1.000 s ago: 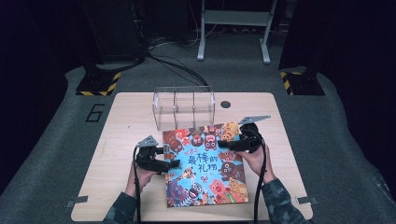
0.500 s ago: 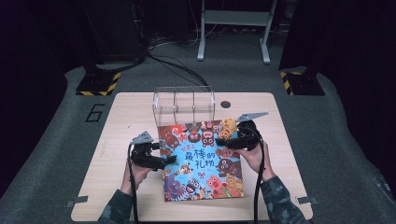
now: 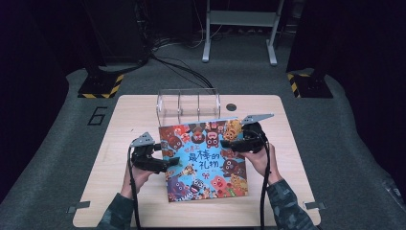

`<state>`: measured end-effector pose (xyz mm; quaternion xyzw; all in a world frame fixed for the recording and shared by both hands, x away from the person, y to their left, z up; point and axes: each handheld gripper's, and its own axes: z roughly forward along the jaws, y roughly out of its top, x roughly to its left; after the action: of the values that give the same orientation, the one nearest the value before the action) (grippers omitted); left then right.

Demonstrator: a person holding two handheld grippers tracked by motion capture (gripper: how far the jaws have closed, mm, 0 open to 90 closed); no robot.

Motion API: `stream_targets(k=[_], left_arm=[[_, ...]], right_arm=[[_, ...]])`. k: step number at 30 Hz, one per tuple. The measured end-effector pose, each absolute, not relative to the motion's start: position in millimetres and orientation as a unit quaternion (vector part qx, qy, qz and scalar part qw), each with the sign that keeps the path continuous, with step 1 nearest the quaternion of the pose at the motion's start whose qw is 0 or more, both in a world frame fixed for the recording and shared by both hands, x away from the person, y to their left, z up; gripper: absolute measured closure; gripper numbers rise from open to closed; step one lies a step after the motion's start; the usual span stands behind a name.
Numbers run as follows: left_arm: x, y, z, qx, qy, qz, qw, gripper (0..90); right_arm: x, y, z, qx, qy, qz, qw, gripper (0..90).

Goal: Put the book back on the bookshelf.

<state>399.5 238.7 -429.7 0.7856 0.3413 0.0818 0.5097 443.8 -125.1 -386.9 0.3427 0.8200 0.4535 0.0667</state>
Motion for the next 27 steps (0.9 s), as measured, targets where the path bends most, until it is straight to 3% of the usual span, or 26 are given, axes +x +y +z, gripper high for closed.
stream_targets(k=[27], left_arm=[[400.1, 236.8, -418.6, 0.781, 0.351, 0.11, 0.504, 10.4]], right_arm=[[444.3, -121.0, -386.8, 0.341, 0.82, 0.451, 0.083, 42.0]])
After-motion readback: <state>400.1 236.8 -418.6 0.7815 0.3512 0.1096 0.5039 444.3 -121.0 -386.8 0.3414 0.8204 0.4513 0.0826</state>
